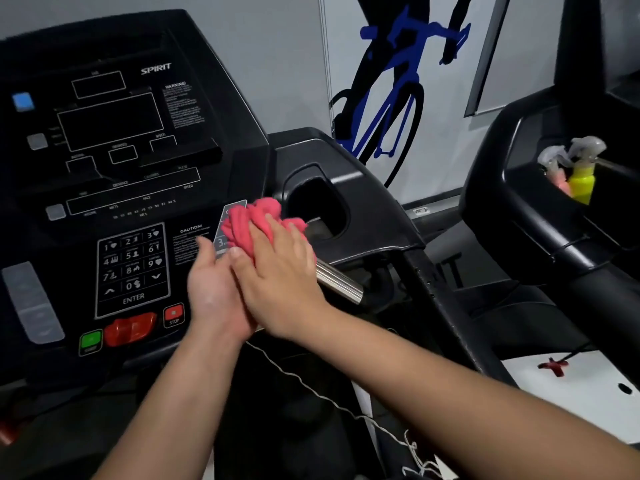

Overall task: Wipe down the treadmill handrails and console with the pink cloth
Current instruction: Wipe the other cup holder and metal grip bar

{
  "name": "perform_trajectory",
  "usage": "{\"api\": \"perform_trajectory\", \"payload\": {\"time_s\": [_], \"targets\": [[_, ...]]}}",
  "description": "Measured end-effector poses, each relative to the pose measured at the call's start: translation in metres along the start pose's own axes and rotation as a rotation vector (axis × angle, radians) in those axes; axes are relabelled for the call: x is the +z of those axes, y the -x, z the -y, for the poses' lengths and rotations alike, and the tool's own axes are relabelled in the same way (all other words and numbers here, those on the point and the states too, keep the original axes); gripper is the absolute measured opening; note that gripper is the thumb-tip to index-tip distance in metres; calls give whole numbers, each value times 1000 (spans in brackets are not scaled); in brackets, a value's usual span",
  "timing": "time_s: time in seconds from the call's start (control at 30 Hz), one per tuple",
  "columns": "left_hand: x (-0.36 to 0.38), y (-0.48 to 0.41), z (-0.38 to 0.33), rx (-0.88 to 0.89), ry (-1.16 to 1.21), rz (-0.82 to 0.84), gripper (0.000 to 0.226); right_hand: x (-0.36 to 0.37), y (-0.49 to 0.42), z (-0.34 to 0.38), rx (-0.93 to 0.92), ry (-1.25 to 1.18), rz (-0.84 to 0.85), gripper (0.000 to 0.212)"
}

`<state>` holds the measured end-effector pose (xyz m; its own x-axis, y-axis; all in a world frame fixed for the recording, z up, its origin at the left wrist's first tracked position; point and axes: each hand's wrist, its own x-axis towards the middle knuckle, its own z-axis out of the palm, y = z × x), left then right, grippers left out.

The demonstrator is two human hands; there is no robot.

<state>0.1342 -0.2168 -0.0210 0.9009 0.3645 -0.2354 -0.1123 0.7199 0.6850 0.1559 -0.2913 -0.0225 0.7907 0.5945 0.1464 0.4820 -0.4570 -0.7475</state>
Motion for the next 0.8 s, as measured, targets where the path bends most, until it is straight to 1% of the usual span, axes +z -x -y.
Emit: {"api": "perform_trajectory", "payload": {"time_s": [0.03,0.1,0.13,0.2,0.27,0.33,0.4,0.47,0.53,0.6,0.73,0.8], "targets": [[2,-2,-2,34,2,15,77,7,-1,-3,-57,24,-92,62],[2,-8,1,67,-13,-9,71,16,-2,-12,-124,64,-261,66],[2,-9,5,77,-21,-31,67,17,-3,-18,-153,95,-324,66],[3,-11,17,64,13,-49,65,15,-6,-28,-193,168,-393,63],[2,-13,29,28,72,-93,63,10,-10,-31,-178,203,-361,64],[2,-15,45,-45,81,-176,53,1,-14,-33,-84,172,-284,66],[4,-14,66,-137,-14,-252,47,-7,-15,-49,37,148,-235,57],[7,-10,90,-237,-117,-293,53,-13,-2,-75,117,130,-205,53],[10,-4,113,-337,-153,-288,63,-13,17,-100,136,36,-232,61],[8,-4,129,-407,-186,-281,57,-8,30,-117,115,-82,-286,68],[5,-13,137,-471,-196,-220,38,8,45,-134,128,-152,-398,60],[5,-17,137,-467,-214,-185,35,17,53,-138,157,-227,-434,57]]}}
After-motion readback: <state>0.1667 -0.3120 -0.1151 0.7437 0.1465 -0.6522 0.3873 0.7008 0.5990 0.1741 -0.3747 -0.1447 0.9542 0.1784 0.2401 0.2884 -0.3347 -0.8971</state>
